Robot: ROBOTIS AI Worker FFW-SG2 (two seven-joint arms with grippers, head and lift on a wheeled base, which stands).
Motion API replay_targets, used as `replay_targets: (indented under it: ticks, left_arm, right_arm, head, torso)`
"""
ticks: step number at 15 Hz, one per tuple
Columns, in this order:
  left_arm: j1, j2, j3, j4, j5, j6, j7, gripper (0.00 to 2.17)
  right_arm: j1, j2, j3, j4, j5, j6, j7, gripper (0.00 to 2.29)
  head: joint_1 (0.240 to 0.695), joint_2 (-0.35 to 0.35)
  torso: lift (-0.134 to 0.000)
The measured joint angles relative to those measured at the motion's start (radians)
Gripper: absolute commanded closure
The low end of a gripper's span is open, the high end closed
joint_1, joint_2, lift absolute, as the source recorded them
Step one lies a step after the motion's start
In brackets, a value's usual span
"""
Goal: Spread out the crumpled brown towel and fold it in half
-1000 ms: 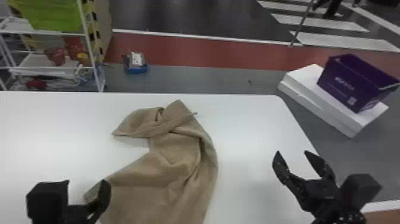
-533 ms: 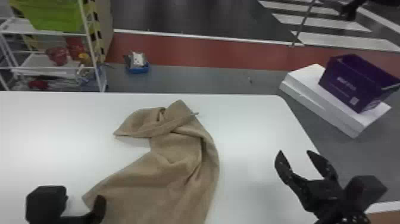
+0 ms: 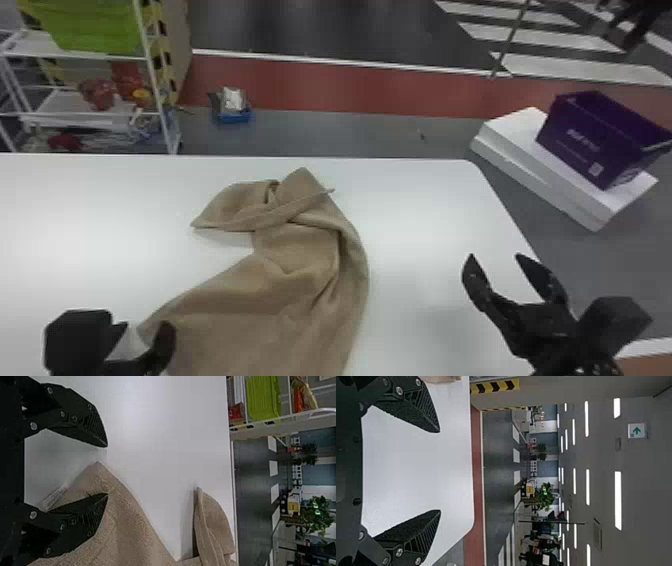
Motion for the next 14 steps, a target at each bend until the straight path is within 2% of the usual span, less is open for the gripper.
replay_targets:
  ticks: [2,3,4,7,10,12,13,14]
  left_arm:
    - [0.000,0.000,0.000,0.000,0.000,0.000,-0.009,0.61]
    - [0.001,0.000,0.000,-0.001,-0.001,0.000,-0.011,0.73]
    - [0.001,0.000,0.000,-0.003,-0.001,0.000,-0.012,0.98]
    - [0.007,0.000,0.001,-0.017,-0.001,-0.004,-0.007,1.45]
    - [0.024,0.000,0.008,-0.060,0.008,-0.017,-0.001,1.45]
    - [0.036,0.000,0.022,-0.096,0.021,-0.020,0.001,1.45]
    - [0.044,0.000,0.034,-0.113,0.032,-0.021,0.002,1.45]
    - [0.050,0.000,0.046,-0.126,0.041,-0.021,0.002,1.45]
  right_arm:
    - [0.000,0.000,0.002,0.000,-0.002,0.000,0.000,0.18]
    - [0.000,0.000,0.004,0.000,-0.003,0.000,0.000,0.18]
    - [0.000,0.000,0.007,-0.001,-0.003,0.000,0.000,0.18]
    - [-0.003,0.000,0.024,-0.011,-0.004,0.000,0.000,0.18]
    - [-0.022,0.000,0.056,-0.033,0.001,0.000,0.011,0.18]
    - [-0.054,0.000,0.078,-0.048,0.013,0.012,0.065,0.18]
    - [-0.082,0.000,0.088,-0.053,0.018,0.039,0.133,0.18]
    - [-0.114,0.000,0.096,-0.058,0.020,0.082,0.204,0.18]
  head:
    - [0.695,-0.187]
    - [0.695,-0.186]
    - [0.695,-0.185]
    - [0.695,-0.175]
    - [0.695,-0.138]
    - [0.695,-0.104]
    - [0.695,-0.083]
    - [0.695,-0.025]
  torso:
    - [-0.124]
    - [-0.124]
    - [-0.124]
    - [-0.124]
    - [-0.124]
    - [-0.124]
    - [-0.124]
    - [-0.124]
